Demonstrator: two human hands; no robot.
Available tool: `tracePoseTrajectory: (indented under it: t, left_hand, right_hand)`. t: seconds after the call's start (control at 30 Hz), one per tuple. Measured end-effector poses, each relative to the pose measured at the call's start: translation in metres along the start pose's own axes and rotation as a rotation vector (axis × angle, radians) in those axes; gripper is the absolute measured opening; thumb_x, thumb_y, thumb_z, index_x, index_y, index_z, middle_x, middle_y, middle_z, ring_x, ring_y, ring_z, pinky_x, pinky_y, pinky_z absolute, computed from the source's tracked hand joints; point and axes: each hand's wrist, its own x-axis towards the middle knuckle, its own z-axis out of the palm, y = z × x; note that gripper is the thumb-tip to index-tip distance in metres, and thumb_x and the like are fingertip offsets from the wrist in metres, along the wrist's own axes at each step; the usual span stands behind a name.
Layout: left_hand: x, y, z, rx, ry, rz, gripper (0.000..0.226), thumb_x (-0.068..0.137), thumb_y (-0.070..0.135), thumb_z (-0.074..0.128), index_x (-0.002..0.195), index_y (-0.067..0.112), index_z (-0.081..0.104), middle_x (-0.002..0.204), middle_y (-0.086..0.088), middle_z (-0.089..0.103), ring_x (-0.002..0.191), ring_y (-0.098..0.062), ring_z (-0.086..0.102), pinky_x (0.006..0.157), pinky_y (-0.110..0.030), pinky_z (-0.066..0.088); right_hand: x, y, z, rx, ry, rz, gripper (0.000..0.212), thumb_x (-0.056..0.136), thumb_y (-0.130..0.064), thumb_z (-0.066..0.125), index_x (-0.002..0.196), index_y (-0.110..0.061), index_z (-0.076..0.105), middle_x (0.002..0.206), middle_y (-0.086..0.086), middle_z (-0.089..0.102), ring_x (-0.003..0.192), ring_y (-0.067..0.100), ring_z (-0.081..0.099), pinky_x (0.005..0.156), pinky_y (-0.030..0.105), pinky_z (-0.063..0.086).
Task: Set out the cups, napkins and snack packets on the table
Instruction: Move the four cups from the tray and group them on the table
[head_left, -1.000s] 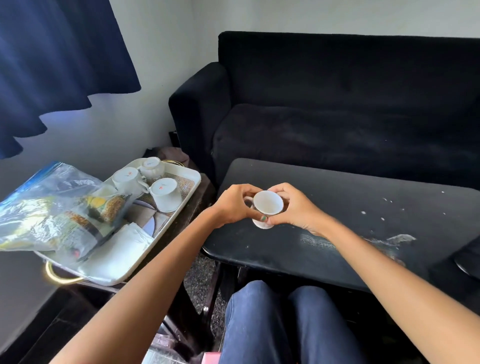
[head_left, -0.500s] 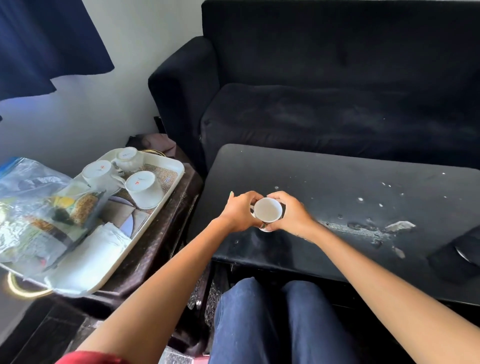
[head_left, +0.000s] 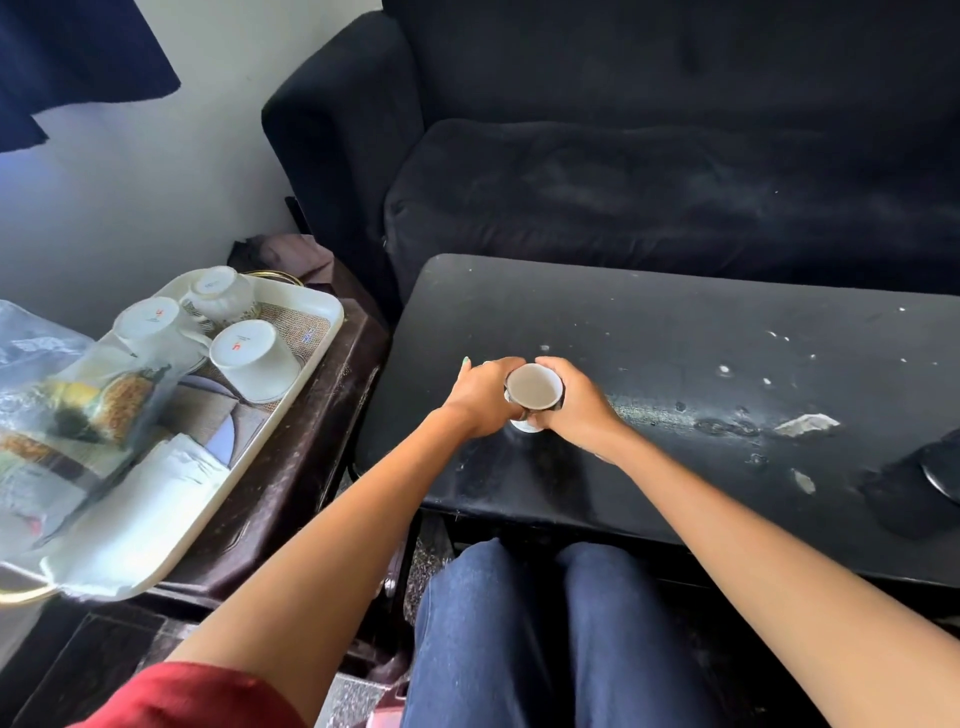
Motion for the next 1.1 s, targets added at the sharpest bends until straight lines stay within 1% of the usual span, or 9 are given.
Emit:
tracePoseTrajectory:
  t: [0.17,0.23,0.33,0.4,0.57,0.7,0.77,0.87,1.1]
  left_hand:
    - [-0.002,0.000,0.000,0.018,-0.013,-0.015,0.036,0.081,0.011,0.065,0.116,0.010,0.056,0.112,-0.006,0.066,0.109,-0.027,0.056,0.116,-0.045,0.004]
    - [-0.003,0.001,0.000,0.054,-0.018,-0.025,0.043,0.083,0.014,0.065,0.123,0.010,0.052,0.122,-0.007,0.062,0.117,-0.027,0.052,0.116,-0.046,0.006]
    - [-0.006,0.003,0.000,0.138,-0.039,-0.033,0.066,0.087,0.021,0.065,0.145,0.009,0.034,0.149,-0.006,0.040,0.138,-0.024,0.035,0.117,-0.046,0.007]
    - [-0.010,0.002,-0.003,0.133,-0.028,-0.026,0.074,0.088,0.025,0.065,0.150,0.012,0.026,0.155,-0.005,0.031,0.142,-0.022,0.029,0.119,-0.045,0.013]
    - [-0.031,0.002,-0.020,0.018,0.011,-0.049,0.077,0.087,0.029,0.066,0.151,0.015,0.025,0.155,-0.006,0.029,0.143,-0.022,0.026,0.116,-0.036,0.025]
    - [-0.053,0.000,-0.045,-0.045,0.046,-0.068,0.074,0.088,0.030,0.066,0.150,0.015,0.027,0.153,-0.008,0.032,0.141,-0.022,0.029,0.113,-0.031,0.026]
    - [-0.080,-0.020,-0.080,-0.085,0.152,-0.086,0.071,0.089,0.030,0.065,0.149,0.015,0.029,0.151,-0.006,0.035,0.139,-0.021,0.033,0.110,-0.029,0.028]
    - [-0.090,-0.037,-0.099,-0.115,0.214,-0.101,0.068,0.090,0.031,0.063,0.148,0.015,0.031,0.148,-0.003,0.039,0.137,-0.020,0.037,0.109,-0.029,0.031]
    - [-0.098,-0.043,-0.101,-0.103,0.265,-0.139,0.065,0.090,0.033,0.062,0.146,0.016,0.034,0.145,-0.003,0.046,0.131,-0.020,0.045,0.105,-0.029,0.034]
  right_hand:
    - [-0.002,0.002,0.000,0.017,-0.008,0.002,0.080,0.066,-0.002,0.078,0.135,-0.021,0.042,0.130,0.000,0.053,0.116,0.021,0.051,0.098,0.037,0.045]
    - [-0.004,0.000,-0.001,-0.005,-0.015,-0.002,0.084,0.067,-0.005,0.079,0.139,-0.022,0.038,0.136,0.000,0.048,0.122,0.022,0.049,0.101,0.038,0.043]
    - [-0.010,-0.005,-0.002,-0.036,-0.029,-0.012,0.095,0.068,-0.010,0.080,0.146,-0.022,0.026,0.150,0.000,0.030,0.133,0.020,0.037,0.107,0.036,0.037]
    - [-0.015,-0.010,-0.004,-0.054,-0.016,-0.020,0.096,0.069,-0.010,0.079,0.148,-0.022,0.024,0.153,0.000,0.025,0.137,0.019,0.031,0.108,0.034,0.033]
    - [-0.030,-0.031,-0.009,-0.101,0.022,-0.046,0.081,0.075,-0.014,0.073,0.144,-0.023,0.032,0.150,-0.001,0.030,0.137,0.019,0.031,0.111,0.040,0.032]
    - [-0.036,-0.057,-0.003,-0.110,0.066,-0.106,0.066,0.079,-0.015,0.068,0.138,-0.020,0.040,0.146,0.000,0.037,0.134,0.018,0.036,0.108,0.036,0.034]
    - [-0.039,-0.098,0.023,-0.142,0.044,-0.215,0.058,0.082,-0.015,0.065,0.136,-0.019,0.044,0.143,-0.001,0.041,0.132,0.017,0.038,0.105,0.031,0.034]
    - [-0.038,-0.120,0.043,-0.155,0.034,-0.266,0.050,0.084,-0.012,0.062,0.132,-0.020,0.048,0.140,-0.003,0.047,0.129,0.013,0.042,0.098,0.024,0.033]
    - [-0.041,-0.121,0.057,-0.125,-0.001,-0.260,0.045,0.086,-0.012,0.060,0.130,-0.018,0.050,0.136,0.001,0.051,0.127,0.015,0.045,0.098,0.023,0.033]
